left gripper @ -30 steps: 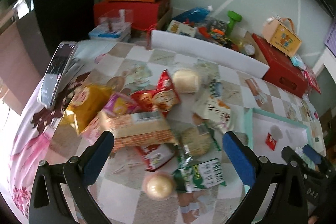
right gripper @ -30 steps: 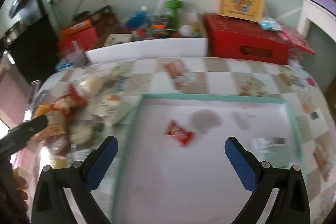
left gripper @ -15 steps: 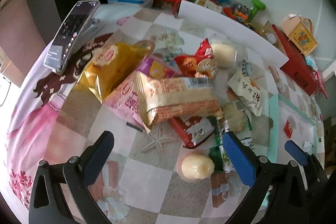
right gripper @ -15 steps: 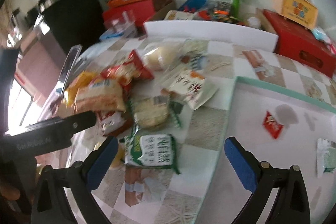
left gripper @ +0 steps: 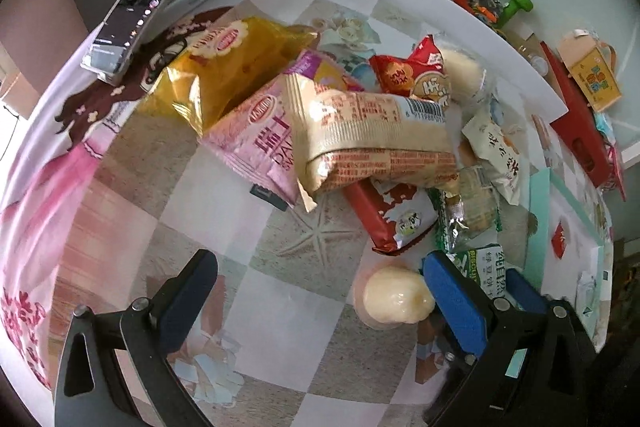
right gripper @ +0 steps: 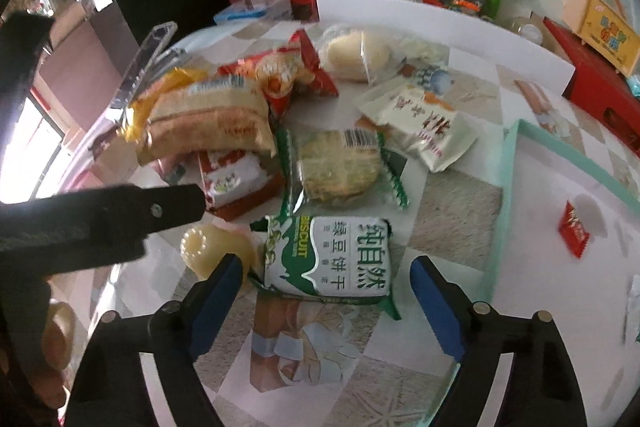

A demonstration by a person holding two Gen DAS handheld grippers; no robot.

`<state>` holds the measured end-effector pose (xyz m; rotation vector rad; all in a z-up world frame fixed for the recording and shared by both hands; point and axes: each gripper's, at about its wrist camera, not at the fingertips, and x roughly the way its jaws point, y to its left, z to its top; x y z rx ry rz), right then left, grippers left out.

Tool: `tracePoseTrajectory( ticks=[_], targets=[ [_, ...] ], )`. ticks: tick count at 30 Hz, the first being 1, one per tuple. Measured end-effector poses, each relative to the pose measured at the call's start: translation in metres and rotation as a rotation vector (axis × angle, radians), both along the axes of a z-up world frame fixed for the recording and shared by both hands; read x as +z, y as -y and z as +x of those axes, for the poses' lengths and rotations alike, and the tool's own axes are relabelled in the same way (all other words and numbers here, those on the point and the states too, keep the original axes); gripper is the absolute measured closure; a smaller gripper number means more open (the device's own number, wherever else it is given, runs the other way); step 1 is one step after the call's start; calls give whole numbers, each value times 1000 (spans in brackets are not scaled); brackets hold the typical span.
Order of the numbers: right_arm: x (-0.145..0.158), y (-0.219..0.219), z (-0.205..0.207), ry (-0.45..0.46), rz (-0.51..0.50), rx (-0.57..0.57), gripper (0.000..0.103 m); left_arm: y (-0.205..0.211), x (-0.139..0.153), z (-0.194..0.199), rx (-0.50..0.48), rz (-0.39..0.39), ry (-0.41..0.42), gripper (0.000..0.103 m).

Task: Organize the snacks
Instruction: 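Grasp the green-white BISCUIT pack with the right tool while the left tool grasps the yellow cream cake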

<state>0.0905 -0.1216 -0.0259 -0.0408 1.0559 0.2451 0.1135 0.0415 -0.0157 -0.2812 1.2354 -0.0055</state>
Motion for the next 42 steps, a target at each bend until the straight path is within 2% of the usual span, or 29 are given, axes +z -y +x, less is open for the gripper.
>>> tracePoseTrajectory(
  ticks=[4,6,11,14,16,20,23,25,28,34,42],
  targets=[
    [-3,3,2,0,20,-16,22,7,-2,-3,-25,-29,-7,0],
    [-3,5,1,0,32,-18,30,11,-2,-4,-39,-38,-11,0],
    [-1,11,-1,-15,43,-35,34,24,-4,-5,-75,-51,-23,0],
    [0,12,-3,-24,43,-40,35,34,-5,-8,-90,-49,-33,5],
    [0,13,-5,-29,42,-40,35,39,-9,-7,-101,-53,-46,16],
    [1,14,-10,-37,36,-40,35,47,-13,-9,-120,-39,-56,24],
    [1,13,-11,-39,29,-38,35,51,-12,-10,-134,-55,-51,39],
    [0,13,-12,-39,26,-36,35,56,-11,-10,-142,-47,-52,55],
    [0,13,-12,-40,26,-36,35,62,-11,-10,-158,-57,-53,63],
    [0,13,-11,-30,24,-30,35,76,-3,-12,-168,-54,-50,65],
    [-2,9,-11,-15,-1,-19,34,67,-8,-9,-157,-55,-48,65]
  ],
)
